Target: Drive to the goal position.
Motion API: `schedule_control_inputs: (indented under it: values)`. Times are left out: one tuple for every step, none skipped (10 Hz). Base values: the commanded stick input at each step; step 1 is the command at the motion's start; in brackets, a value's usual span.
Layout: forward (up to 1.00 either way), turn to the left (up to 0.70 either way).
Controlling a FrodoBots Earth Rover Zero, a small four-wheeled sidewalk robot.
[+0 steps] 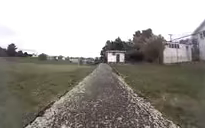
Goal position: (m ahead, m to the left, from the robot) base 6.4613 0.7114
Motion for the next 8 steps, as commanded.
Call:
schedule_control_inputs:
  values:
    - [1.0, 0.0]
    - [1.0, 0.0]
    - [1.0, 0.0]
    - [1.0, 0.0]
    - [1.0, 0.0]
    - [1.0, 0.0]
    - [1.0, -0.3]
    - [1.0, -0.16]
